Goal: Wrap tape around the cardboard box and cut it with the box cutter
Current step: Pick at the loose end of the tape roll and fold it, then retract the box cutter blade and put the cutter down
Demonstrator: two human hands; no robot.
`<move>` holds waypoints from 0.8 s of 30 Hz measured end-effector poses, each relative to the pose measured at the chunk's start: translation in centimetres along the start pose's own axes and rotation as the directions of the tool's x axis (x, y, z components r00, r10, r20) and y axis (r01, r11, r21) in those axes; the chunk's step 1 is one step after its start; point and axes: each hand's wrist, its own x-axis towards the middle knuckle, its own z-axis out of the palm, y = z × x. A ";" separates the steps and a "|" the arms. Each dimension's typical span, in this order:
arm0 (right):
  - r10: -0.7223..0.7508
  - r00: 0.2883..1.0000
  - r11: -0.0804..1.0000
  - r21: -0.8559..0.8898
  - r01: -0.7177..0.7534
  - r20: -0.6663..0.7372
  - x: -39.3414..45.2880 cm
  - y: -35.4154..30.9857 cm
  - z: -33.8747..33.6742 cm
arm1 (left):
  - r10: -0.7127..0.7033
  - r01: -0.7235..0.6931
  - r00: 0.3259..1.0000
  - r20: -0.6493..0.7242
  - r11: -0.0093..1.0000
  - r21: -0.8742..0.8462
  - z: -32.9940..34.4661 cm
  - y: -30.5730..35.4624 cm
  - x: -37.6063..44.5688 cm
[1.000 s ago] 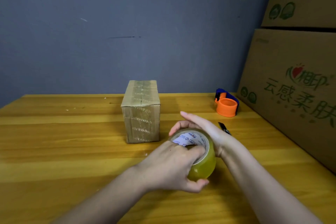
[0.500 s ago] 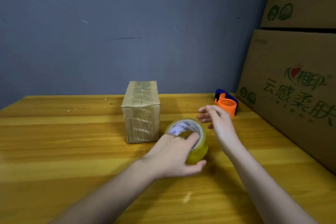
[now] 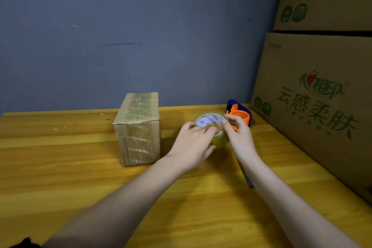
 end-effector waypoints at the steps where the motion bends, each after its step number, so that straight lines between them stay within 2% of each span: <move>1: 0.004 1.000 1.000 -0.024 -0.004 0.002 0.6 0.4 0.1 | -0.028 0.028 1.000 -0.009 1.000 0.002 0.5 -0.1 0.5; 6: 0.066 0.997 0.968 -0.244 -0.053 0.043 3.3 2.8 0.8 | -0.129 0.130 0.992 -0.005 0.991 0.015 3.2 -0.6 2.9; 10: 0.099 0.995 0.868 -0.491 -0.074 0.025 4.6 3.7 1.2 | -0.156 0.156 0.987 0.032 0.988 0.000 5.1 -1.1 4.5; 19: 0.145 0.988 0.820 -0.565 -0.091 0.053 5.7 5.0 1.2 | -0.248 0.264 0.953 0.174 0.962 -0.070 7.3 -1.7 6.7; 24: 0.207 0.969 0.785 -0.614 -0.084 0.132 6.0 5.7 1.0 | -0.260 0.287 0.934 0.244 0.954 -0.082 7.8 -1.9 6.8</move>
